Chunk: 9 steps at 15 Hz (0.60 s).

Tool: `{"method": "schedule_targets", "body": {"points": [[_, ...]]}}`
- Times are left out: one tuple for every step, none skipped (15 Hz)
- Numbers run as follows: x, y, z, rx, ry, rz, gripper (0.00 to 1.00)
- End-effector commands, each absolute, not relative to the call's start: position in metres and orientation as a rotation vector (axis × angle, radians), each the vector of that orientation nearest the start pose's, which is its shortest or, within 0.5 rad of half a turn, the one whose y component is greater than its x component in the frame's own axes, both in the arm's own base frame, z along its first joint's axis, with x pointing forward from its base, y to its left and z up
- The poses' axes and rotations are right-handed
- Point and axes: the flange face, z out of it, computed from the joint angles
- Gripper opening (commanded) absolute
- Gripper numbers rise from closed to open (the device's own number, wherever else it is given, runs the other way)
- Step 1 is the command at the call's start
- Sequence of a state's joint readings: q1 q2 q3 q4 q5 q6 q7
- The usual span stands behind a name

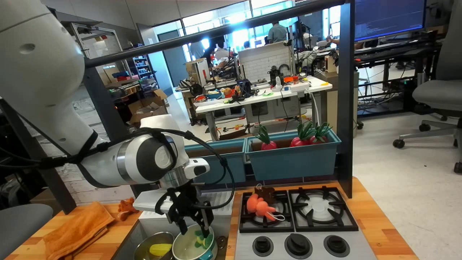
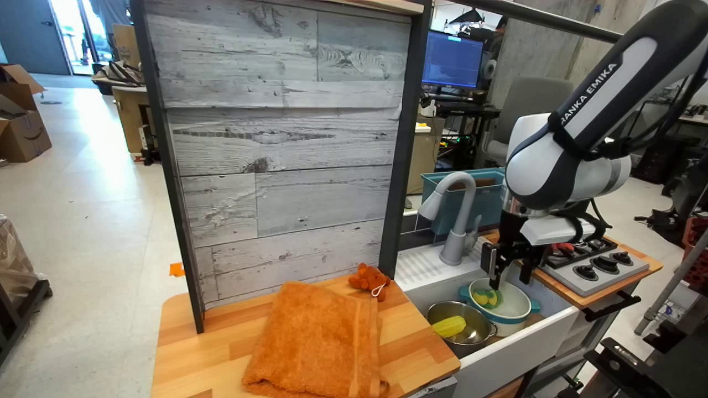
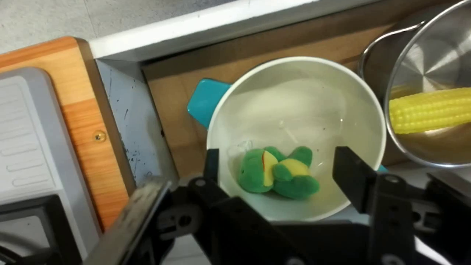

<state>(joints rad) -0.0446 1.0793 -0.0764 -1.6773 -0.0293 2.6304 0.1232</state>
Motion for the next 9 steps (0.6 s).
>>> {"method": "schedule_targets", "body": {"points": [[0.615,-0.079,-0.045,-3.181,0.267,0.165,0.64],[0.616,-0.078,-0.048,-3.179,0.262,0.164,0.56],[0.617,-0.078,-0.051,-3.178,0.252,0.159,0.54],[0.618,-0.077,-0.054,-3.179,0.244,0.140,0.56],[0.619,-0.076,-0.057,-3.182,0.237,0.126,0.66],[0.621,-0.076,-0.060,-3.189,0.225,0.097,0.79],[0.622,-0.076,-0.063,-3.196,0.214,0.072,0.86],[0.624,-0.076,-0.067,-3.206,0.198,0.044,0.94],[0.625,-0.076,-0.070,-3.212,0.183,0.022,0.99]]}}
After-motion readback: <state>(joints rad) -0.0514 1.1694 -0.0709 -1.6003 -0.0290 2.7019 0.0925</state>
